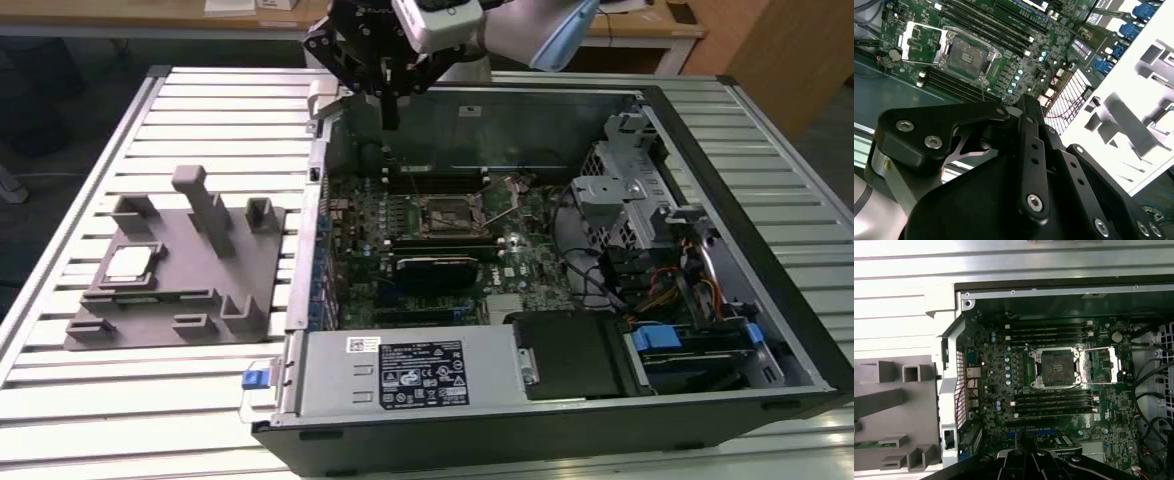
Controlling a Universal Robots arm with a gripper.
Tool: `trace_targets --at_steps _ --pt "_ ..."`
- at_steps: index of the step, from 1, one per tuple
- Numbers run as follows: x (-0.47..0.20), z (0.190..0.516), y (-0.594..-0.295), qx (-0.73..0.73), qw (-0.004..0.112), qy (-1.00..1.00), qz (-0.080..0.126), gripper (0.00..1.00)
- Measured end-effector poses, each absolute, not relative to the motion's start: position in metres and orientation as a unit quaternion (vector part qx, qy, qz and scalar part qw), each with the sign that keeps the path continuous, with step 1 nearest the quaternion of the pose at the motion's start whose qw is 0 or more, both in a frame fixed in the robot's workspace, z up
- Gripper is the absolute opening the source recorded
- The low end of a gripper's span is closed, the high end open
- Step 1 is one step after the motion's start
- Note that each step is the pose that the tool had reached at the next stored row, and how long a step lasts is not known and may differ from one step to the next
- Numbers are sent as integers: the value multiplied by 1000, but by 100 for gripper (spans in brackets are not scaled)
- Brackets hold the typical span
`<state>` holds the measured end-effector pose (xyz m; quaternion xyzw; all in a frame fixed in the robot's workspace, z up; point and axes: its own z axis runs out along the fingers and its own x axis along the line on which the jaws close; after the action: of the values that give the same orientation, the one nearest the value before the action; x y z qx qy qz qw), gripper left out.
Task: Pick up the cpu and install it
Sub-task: 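Reach for the cpu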
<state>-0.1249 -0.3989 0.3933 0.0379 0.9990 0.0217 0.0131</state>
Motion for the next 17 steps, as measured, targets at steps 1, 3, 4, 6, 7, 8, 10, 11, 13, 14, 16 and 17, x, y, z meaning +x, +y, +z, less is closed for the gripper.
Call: trace_targets --at_steps 1,3,4,6,7,8,10,11,13,14,16,17 --pt "-126 393 -399 38 13 999 22 11" --pt "-130 393 -399 38 13 999 22 11" --pt "-132 393 -399 38 13 999 22 11" --pt "-136 393 -399 38 13 999 22 11" --pt "-138 393 -399 38 13 999 22 11" --pt "-139 393 -399 38 13 999 22 11" --pt "-143 393 -399 38 13 999 22 11" --pt "-145 393 -399 38 13 999 22 11" --pt "-150 393 -399 38 13 999 22 11" --pt "-152 393 -399 38 13 999 22 11" --pt "-155 393 -399 38 13 999 22 11" --pt "-157 393 -399 38 13 999 22 11"
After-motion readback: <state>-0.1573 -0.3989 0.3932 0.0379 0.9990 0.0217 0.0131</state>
